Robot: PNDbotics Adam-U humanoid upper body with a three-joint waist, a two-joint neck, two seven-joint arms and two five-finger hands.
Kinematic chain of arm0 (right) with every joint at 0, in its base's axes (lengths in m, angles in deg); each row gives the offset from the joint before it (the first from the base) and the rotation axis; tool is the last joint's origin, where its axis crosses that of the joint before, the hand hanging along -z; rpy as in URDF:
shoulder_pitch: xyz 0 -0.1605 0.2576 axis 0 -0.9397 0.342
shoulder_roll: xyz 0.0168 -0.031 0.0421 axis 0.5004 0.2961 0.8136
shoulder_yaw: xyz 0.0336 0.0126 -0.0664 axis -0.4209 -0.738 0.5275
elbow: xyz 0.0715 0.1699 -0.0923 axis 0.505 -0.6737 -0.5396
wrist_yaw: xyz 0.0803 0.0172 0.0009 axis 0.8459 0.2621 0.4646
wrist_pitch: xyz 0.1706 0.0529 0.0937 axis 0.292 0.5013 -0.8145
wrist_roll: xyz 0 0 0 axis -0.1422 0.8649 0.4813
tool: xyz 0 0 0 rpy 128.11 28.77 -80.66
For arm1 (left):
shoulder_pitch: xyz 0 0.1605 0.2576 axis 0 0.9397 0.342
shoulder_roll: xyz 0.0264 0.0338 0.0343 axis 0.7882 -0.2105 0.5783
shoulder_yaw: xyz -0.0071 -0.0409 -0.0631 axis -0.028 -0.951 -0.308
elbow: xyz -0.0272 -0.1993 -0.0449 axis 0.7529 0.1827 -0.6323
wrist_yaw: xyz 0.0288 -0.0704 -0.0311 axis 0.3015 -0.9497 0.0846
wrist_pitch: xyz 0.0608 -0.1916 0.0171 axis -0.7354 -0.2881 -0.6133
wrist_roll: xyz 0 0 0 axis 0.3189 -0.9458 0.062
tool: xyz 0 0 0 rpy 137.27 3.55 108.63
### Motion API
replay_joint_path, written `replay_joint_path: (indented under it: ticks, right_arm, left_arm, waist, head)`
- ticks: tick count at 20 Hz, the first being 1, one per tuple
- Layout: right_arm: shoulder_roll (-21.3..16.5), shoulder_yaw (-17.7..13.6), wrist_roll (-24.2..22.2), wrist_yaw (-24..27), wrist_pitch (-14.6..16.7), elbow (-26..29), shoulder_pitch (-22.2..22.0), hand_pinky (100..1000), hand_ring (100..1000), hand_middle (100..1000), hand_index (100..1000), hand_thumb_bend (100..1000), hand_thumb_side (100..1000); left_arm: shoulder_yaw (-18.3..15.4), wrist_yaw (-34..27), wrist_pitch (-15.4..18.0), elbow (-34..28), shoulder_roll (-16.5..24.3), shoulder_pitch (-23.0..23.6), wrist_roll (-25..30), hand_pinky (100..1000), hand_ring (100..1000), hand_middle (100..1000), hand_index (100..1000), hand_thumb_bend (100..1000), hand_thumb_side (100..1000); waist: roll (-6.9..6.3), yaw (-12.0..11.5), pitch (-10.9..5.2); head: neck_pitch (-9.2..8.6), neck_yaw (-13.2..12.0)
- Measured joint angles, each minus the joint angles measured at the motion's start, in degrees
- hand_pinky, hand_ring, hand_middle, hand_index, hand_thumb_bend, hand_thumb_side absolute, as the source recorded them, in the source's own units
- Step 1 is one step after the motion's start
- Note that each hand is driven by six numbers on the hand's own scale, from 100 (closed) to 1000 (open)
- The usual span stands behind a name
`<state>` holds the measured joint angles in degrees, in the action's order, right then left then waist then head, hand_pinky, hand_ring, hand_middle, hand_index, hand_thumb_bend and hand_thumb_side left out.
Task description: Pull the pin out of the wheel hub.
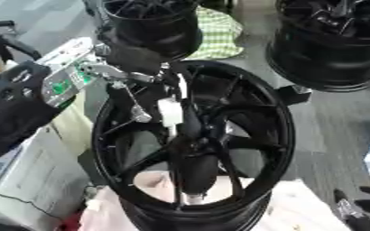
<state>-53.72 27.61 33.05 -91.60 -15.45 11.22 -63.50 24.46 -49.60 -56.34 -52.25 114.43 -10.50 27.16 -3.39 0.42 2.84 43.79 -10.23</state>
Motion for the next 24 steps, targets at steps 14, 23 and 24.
replay_joint_path:
  ticks: [14, 23, 24]
  right_arm:
    - [0.0, 0.0, -0.1, 0.0, -0.1, 0.0, 0.0, 696, 626, 733, 934, 428, 342]
    - [-0.1, 0.0, -0.2, -0.2, -0.1, 0.0, 0.2, 696, 626, 733, 934, 429, 342]
    - [-0.1, 0.0, -0.2, -0.3, -0.1, 0.0, 0.2, 696, 626, 733, 934, 429, 341]
  left_arm:
    - [0.0, 0.4, 0.0, 0.2, -0.4, -0.4, 0.0, 516, 1000, 609, 780, 363, 326]
    - [1.5, 4.7, 0.0, 0.4, -0.5, -0.4, 0.0, 561, 1000, 751, 883, 440, 348]
    - [1.5, 4.9, 0.0, 0.4, -0.5, -0.4, 0.0, 563, 1000, 757, 889, 438, 348]
  waist:
    - [-0.02, 0.0, 0.00]
    - [-0.04, 0.1, 0.01]
    - [-0.04, 0.1, 0.01]
  head:
    - [0.00, 0.0]
    - [0.00, -0.2]
    - [0.00, -0.2]
